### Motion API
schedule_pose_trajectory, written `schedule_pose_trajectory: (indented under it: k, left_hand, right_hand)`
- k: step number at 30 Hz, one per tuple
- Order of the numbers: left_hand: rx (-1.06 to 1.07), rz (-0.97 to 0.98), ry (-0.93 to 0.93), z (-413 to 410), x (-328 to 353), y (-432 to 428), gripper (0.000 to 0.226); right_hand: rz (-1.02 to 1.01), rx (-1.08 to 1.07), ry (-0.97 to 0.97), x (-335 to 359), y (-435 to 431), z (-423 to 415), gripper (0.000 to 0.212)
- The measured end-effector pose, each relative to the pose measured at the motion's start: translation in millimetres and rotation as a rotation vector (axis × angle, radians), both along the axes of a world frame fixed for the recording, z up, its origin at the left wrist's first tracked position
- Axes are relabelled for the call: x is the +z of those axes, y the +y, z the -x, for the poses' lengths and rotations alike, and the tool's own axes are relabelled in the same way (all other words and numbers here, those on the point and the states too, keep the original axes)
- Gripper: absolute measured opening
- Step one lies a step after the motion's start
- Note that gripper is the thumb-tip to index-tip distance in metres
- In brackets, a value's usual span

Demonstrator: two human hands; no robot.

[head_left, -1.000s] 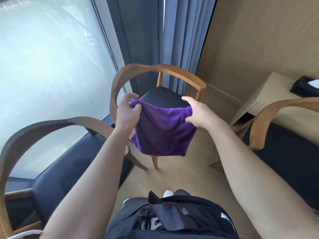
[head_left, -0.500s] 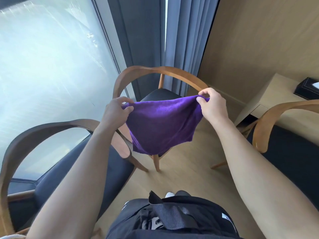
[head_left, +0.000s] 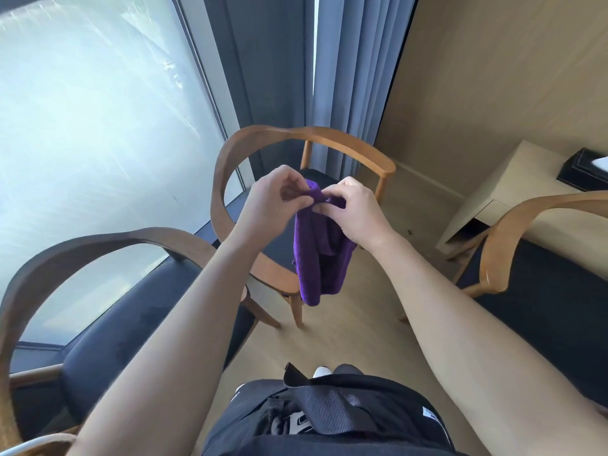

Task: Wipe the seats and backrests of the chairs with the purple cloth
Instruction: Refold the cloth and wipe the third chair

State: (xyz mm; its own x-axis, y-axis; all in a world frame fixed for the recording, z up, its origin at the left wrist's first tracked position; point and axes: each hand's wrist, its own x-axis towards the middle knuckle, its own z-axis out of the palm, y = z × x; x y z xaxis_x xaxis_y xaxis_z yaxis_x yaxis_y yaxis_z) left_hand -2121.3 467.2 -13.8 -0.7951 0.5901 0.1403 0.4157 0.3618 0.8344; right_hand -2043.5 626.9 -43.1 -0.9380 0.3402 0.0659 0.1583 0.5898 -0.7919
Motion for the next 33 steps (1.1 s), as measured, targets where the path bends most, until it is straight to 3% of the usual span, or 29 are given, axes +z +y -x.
schedule_pose_trajectory:
  k: [8,14,29,33]
  left_hand:
    - [0.034,0.038,0.061,-3.6,-4.0,5.3,0.021]
    - [0.109,0.22,-0.063,3.6,-8.6,8.6,0.036]
    - [0.078,0.074,-0.081,-4.5,-0.9,7.6,0.018]
    - [0.14,0.032,-0.143,3.0,7.5,-4.3,0.015]
  right_hand:
    - [-0.037,-0.022,0.06,-1.3,-0.9,-3.4,0.018]
    - [-0.048,-0.1,0.083,-3.6,-2.5,-2.9,0.019]
    - [-0.014,-0.142,0.111,0.1,-7.5,-4.6,0.019]
    - [0.024,-0.171,0.114,7.1,-0.7,-5.3,0.028]
